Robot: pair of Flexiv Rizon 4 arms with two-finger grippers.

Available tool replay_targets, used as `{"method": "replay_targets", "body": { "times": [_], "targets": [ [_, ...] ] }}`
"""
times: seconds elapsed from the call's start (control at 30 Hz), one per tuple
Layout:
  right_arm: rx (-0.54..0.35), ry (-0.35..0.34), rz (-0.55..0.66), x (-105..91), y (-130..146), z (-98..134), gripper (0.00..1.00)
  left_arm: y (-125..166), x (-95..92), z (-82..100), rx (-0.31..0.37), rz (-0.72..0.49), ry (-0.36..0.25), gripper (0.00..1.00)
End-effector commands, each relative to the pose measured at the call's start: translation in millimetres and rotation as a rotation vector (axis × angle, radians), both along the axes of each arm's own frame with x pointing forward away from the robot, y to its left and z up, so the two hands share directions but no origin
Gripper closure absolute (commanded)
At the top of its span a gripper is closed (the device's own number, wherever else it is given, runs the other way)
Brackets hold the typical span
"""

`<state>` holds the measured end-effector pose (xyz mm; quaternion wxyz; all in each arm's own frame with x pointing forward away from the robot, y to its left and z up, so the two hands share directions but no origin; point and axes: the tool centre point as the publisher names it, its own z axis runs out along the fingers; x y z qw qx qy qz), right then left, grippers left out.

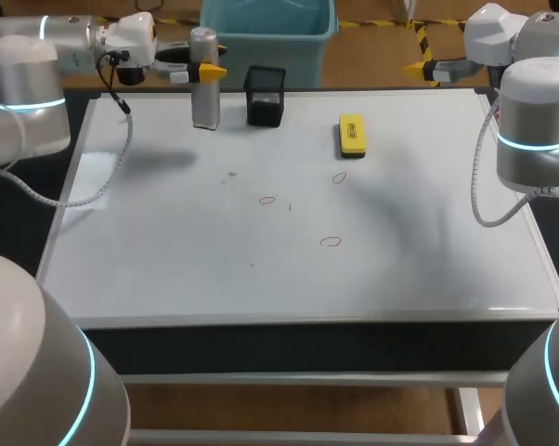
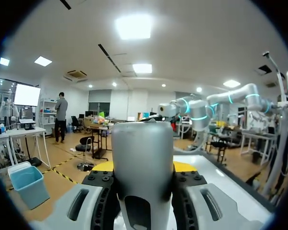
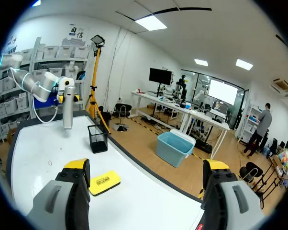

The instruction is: Pick up the inspection probe, press it on each red-marked spot on the whiteboard one by one, put down the probe, pick up the eraser, and wipe off all the red marks.

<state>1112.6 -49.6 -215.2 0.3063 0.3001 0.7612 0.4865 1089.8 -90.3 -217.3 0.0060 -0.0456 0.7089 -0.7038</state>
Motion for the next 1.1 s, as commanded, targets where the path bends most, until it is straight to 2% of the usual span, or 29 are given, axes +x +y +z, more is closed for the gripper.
{"method": "replay_targets", "body": {
  "times": [0.03,0.37,1.1],
  "targets": [
    [0.001,-0.001,0.000,0.3,-0.1,-0.4,0.00,2.2,-6.6,4.9,0.043,0.647,0.003,1.00],
    [0.001,-0.001,0.000,0.3,-0.1,-0.4,0.00,18.2,-9.6,-4.4,0.040,0.734,0.060,1.00],
    [0.001,-0.001,0.000,0.3,-0.1,-0.4,0.00,18.2,-9.6,-4.4,0.040,0.734,0.060,1.00]
  ]
}}
